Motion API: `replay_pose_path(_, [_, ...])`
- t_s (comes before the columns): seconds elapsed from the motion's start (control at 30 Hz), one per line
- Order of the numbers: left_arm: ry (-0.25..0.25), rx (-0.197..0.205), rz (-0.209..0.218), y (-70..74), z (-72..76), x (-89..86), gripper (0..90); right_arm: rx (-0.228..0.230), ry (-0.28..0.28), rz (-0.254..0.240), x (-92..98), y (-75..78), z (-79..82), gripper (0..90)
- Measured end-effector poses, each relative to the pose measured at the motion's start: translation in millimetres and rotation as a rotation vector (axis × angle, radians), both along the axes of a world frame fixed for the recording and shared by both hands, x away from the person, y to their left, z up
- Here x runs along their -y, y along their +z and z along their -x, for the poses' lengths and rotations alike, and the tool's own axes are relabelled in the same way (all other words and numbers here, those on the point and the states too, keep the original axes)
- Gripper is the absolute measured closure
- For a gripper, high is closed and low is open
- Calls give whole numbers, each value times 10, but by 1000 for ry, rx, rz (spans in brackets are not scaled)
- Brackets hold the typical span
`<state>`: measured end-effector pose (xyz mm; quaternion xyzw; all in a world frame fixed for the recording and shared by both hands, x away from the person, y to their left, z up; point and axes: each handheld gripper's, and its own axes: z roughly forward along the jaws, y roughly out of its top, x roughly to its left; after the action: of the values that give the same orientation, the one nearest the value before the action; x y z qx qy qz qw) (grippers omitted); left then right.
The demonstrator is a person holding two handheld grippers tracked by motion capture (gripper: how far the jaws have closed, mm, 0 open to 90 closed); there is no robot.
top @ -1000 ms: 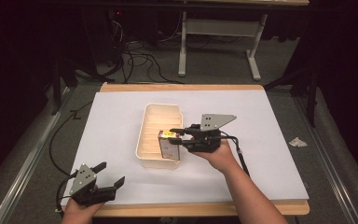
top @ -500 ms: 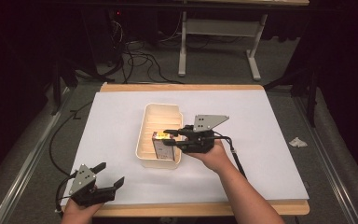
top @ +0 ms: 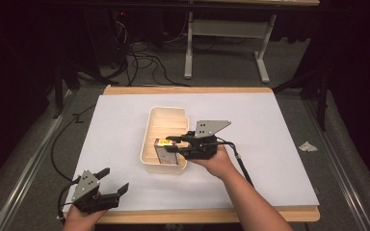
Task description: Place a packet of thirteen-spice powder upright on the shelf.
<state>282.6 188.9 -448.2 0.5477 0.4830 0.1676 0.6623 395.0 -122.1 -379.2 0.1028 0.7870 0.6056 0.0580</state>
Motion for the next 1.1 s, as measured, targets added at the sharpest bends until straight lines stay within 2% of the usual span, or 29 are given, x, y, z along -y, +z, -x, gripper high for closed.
replay_pose_path(1.1, [-18,-9,-27,-27,2,29,153,-23,-17,78,-69,-245,-16,687])
